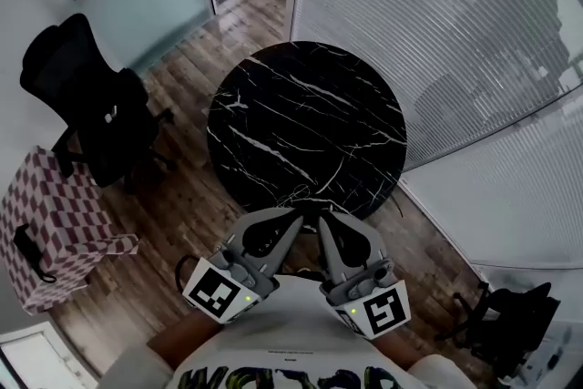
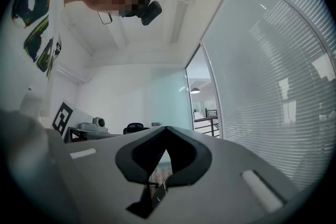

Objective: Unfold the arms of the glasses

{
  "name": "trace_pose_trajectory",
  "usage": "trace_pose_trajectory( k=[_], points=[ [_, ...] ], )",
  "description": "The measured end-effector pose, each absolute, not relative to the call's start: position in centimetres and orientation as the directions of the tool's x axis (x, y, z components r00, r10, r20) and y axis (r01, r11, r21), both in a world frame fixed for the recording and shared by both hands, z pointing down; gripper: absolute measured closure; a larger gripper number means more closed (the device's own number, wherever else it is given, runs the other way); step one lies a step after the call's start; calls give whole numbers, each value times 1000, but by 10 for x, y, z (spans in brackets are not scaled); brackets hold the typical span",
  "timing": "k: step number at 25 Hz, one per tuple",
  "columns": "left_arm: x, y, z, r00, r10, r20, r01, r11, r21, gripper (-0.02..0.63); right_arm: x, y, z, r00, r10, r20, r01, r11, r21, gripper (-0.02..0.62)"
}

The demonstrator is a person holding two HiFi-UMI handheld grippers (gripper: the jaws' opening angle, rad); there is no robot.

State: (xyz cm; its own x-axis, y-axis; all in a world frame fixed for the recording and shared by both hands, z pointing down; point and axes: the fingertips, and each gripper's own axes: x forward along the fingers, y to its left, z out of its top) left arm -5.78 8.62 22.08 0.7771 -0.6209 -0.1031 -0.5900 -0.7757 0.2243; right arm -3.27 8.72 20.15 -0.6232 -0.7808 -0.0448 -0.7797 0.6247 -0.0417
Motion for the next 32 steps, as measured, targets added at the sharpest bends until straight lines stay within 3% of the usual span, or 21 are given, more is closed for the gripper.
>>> trace_pose_trajectory(
  k=[10, 32],
  points=[
    [-72, 61, 230, 794, -602, -89, -572, -788, 226, 606, -45, 61, 204, -607, -794, -28, -793, 608, -48, 594],
    [-28, 38, 243, 785, -618, -40, -592, -767, 246, 606, 3, 31, 226, -630, -776, 18, -775, 628, -73, 594]
  ],
)
